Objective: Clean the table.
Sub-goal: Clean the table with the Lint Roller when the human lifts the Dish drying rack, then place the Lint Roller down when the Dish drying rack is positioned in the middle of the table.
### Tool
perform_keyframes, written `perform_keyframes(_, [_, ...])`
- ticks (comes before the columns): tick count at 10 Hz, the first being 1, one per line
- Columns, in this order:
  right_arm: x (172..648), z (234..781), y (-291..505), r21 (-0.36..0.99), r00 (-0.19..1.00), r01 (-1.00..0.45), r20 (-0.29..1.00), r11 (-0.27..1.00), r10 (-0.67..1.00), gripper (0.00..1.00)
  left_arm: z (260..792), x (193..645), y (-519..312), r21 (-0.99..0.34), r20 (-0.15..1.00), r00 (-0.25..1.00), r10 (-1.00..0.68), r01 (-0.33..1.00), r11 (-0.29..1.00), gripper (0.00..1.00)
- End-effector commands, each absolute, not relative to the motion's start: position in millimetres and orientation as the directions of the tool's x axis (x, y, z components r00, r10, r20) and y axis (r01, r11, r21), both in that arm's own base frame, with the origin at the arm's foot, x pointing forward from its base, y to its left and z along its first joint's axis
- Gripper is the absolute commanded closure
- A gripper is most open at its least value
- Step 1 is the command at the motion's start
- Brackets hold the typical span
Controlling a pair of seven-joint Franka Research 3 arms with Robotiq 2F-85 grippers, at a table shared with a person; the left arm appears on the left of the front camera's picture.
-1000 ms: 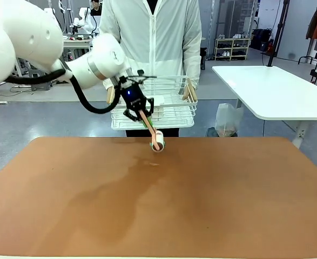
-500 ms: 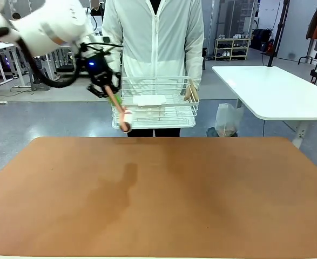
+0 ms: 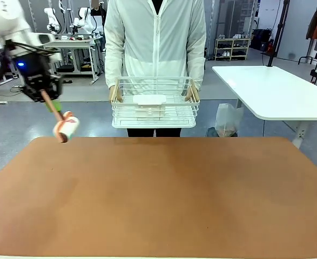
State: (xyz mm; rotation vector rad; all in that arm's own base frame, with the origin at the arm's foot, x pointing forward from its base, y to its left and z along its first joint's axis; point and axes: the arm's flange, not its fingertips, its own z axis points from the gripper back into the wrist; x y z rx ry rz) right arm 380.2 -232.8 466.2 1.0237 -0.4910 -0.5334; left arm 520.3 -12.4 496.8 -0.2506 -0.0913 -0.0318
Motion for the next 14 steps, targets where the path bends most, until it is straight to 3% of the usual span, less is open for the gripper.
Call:
perform_keyframes(1, [378.7, 466.5, -231.3, 0.897, 0.771, 0.161, 0.147, 0.413, -0.62, 0.0, 493.7, 503.5, 7.9, -0.269, 0.128, 0.99, 0.056, -0.02, 0.963, 0.79])
perform_keyframes(14, [378.7, 466.5, -231.3, 0.897, 0.771, 0.161, 0.147, 0.413, -0.62, 0.0, 497.2, 508.2, 8.2, -0.251, 0.095, 0.995, 0.018, 0.006, 0.968, 0.79])
